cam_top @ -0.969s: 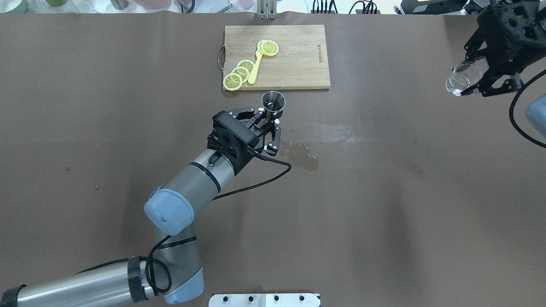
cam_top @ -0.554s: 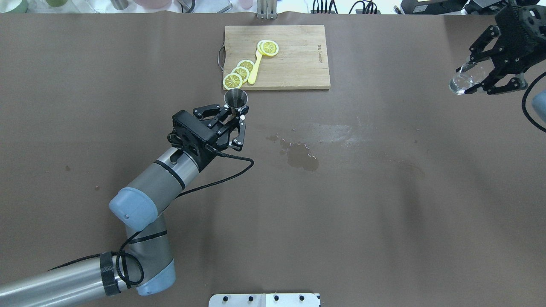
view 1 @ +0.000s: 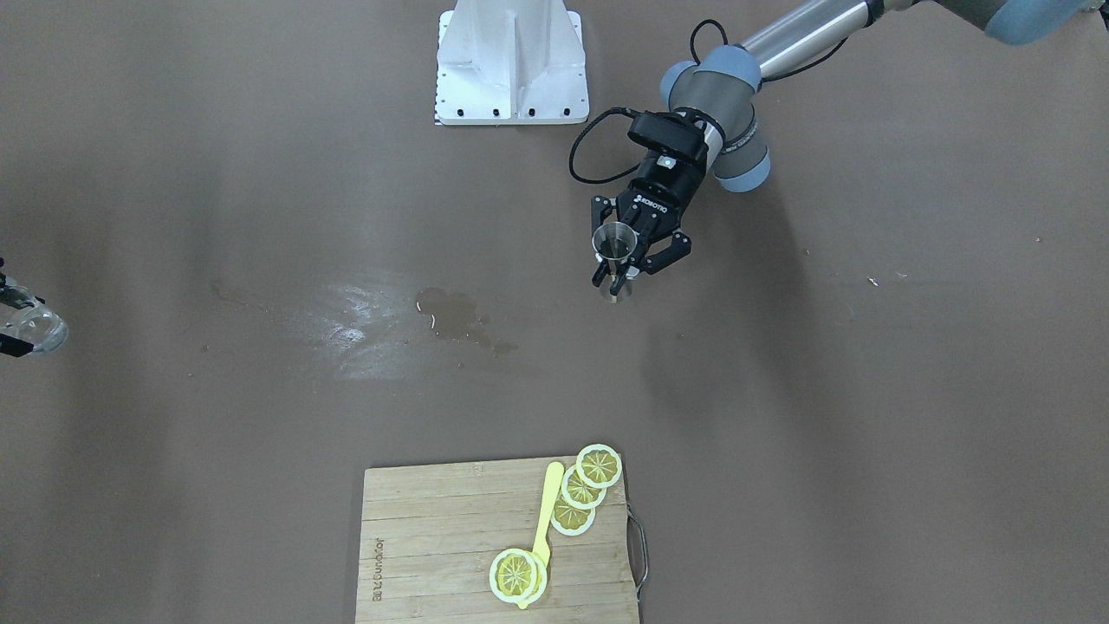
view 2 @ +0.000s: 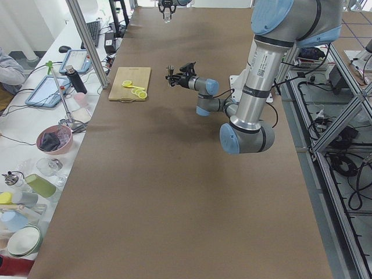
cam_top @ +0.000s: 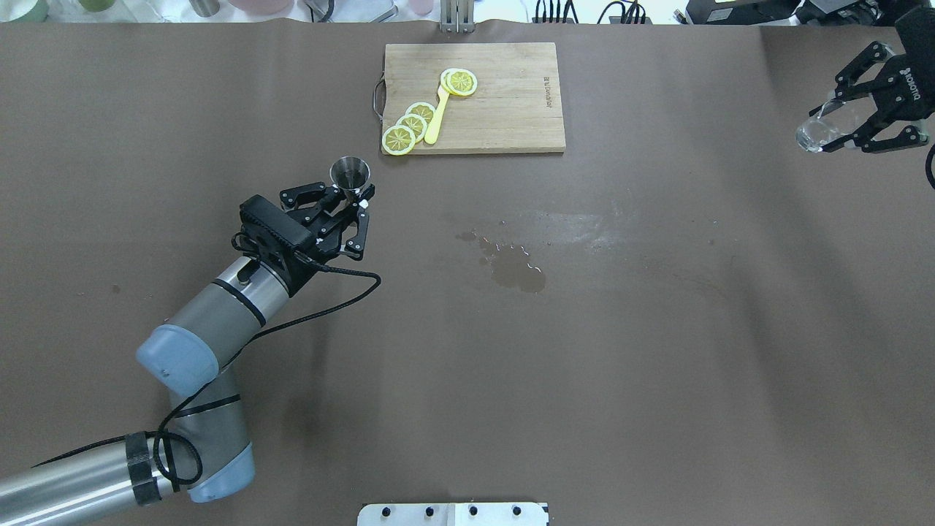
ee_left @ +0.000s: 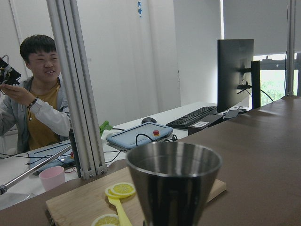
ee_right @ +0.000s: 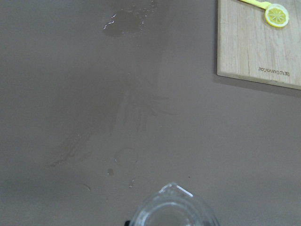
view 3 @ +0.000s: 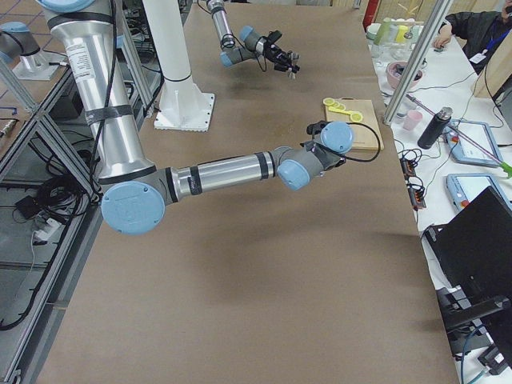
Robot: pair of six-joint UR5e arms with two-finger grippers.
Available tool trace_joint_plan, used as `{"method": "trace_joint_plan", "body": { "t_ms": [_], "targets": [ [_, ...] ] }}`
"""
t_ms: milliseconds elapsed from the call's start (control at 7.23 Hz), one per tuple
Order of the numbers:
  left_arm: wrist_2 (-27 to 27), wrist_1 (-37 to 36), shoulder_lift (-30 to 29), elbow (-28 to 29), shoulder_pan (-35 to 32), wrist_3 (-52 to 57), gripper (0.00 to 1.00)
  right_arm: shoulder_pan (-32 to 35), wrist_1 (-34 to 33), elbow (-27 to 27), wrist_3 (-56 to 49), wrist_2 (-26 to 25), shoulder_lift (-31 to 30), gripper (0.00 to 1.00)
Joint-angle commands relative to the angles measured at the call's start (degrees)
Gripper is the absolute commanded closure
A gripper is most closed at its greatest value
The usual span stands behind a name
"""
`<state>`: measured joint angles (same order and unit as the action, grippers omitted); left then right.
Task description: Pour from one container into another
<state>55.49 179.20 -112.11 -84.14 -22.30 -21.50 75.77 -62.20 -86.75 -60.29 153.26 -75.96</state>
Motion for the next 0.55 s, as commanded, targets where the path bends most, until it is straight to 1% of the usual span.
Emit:
{"method": "trace_joint_plan", "body": {
  "t_ms": [0, 277, 415],
  "targets": [
    [-0.1, 7.2, 7.5, -0.1, -0.7, -0.1, 1.0, -0.5, 5.1, 5.4, 0.1, -0.2, 0.9, 1.0],
    [-0.1, 9.6, 12.1, 0.1, -1.7, -0.7, 1.0, -2.3, 11.2, 8.1, 0.5, -0.9, 0.9, 1.0],
    [-0.3, 11.2, 14.3, 0.1, -1.7, -0.8, 1.0, -2.5, 15.3, 11.2, 0.6, -0.9, 0.8, 1.0]
  ]
}}
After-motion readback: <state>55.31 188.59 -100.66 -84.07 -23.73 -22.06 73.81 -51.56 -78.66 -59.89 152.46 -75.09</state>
